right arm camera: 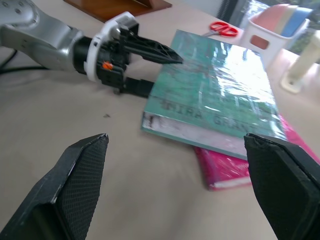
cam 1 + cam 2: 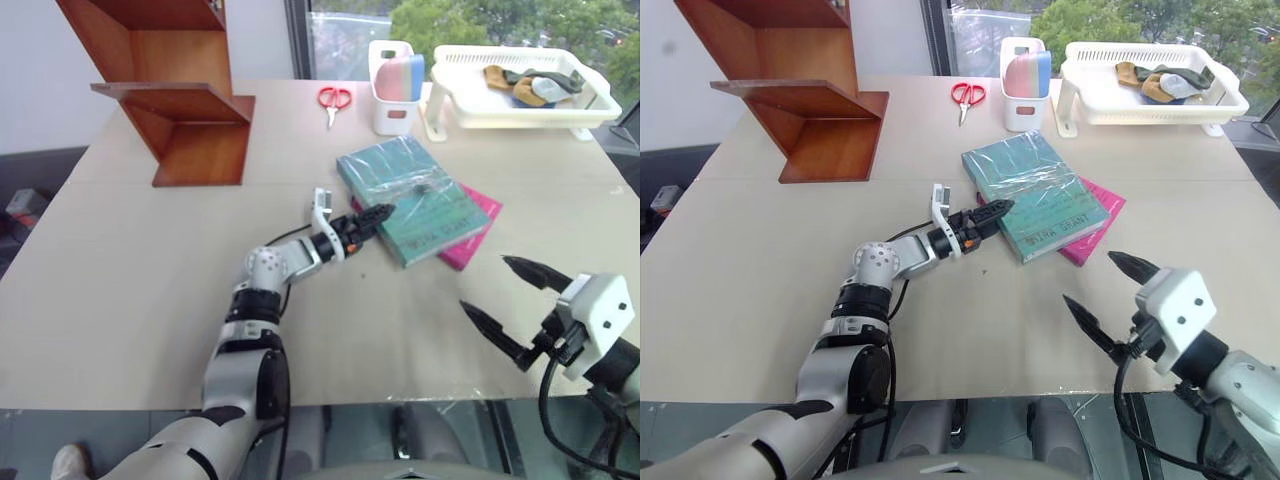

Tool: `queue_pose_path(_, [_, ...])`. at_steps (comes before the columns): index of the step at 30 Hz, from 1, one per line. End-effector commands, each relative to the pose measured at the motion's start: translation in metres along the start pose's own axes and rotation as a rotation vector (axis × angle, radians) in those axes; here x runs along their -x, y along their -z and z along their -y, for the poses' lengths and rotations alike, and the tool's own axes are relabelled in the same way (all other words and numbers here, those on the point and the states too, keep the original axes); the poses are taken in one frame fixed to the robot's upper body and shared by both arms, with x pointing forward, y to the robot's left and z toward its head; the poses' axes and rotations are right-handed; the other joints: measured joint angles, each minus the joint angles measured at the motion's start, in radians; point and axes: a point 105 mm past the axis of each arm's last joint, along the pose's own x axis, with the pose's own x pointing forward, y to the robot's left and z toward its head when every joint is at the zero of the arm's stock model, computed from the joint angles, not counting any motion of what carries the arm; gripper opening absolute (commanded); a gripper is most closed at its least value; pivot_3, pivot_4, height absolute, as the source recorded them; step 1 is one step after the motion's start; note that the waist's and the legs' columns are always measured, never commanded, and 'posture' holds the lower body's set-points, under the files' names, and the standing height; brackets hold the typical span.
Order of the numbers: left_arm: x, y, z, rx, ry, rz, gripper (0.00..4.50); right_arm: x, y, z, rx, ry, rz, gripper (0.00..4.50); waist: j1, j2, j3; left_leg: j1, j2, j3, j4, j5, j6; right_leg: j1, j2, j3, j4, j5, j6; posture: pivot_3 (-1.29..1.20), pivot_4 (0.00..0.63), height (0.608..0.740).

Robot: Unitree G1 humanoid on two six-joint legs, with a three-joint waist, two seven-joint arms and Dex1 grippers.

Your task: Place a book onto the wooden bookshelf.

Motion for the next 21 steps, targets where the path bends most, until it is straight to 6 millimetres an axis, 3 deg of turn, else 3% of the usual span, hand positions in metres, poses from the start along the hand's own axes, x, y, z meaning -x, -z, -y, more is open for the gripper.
queue_pose_path(1, [-0.007, -0.002, 0.002, 0.049, 0.001, 0.014, 4.5, 0.003, -0.011, -0.001, 0.059, 0.012, 0.043, 4.45, 0.0, 0.0, 0.0, 0.0, 0.0, 0.0, 0.0, 0.0, 0.0, 0.0, 0.0, 0.0, 0.0, 0.0, 0.0, 0.0, 0.15, 0.74])
queue_pose_path(4, [-0.009, 0.001, 0.001, 0.074, 0.004, 0.005, 4.5, 0.003, -0.01, -0.001, 0.057, 0.017, 0.036, 4.45, 0.0, 0.0, 0.0, 0.0, 0.0, -0.001, 0.0, 0.0, 0.0, 0.0, 0.0, -0.001, 0.0, 0.0, 0.0, 0.0, 0.15, 0.74])
queue_pose_path(6, [-0.009, 0.0, 0.002, 0.101, 0.007, 0.009, 3.98, 0.003, -0.01, -0.001, 0.061, 0.019, 0.029, 4.5, 0.0, 0.0, 0.0, 0.0, 0.0, -0.001, 0.0, 0.0, 0.0, 0.0, 0.0, -0.001, 0.0, 0.0, 0.0, 0.0, 0.15, 0.74])
queue_pose_path(8, [-0.008, 0.001, 0.002, 0.11, 0.006, -0.002, 3.34, 0.003, -0.01, -0.001, 0.059, 0.021, 0.028, 4.5, 0.0, 0.0, 0.0, 0.0, 0.0, -0.001, 0.0, 0.0, 0.0, 0.0, 0.0, -0.001, 0.0, 0.0, 0.0, 0.0, 0.15, 0.74])
queue_pose_path(12, [0.0, -0.001, 0.003, 0.143, 0.007, -0.005, 1.41, 0.003, -0.009, 0.0, 0.06, 0.025, 0.023, 4.5, 0.0, 0.0, 0.0, 0.0, 0.0, -0.001, 0.0, 0.0, 0.0, 0.0, 0.0, -0.001, 0.0, 0.0, 0.0, 0.0, 0.15, 0.74])
queue_pose_path(21, [0.034, -0.013, 0.023, 0.074, 0.027, -0.002, 1.22, -0.004, -0.008, 0.004, 0.052, -0.003, 0.049, 4.5, -0.015, 0.0, 0.0, 0.0, 0.0, -0.001, 0.0, 0.0, 0.0, 0.0, 0.0, -0.001, 0.001, 0.0, 0.0, 0.0, 0.15, 0.74])
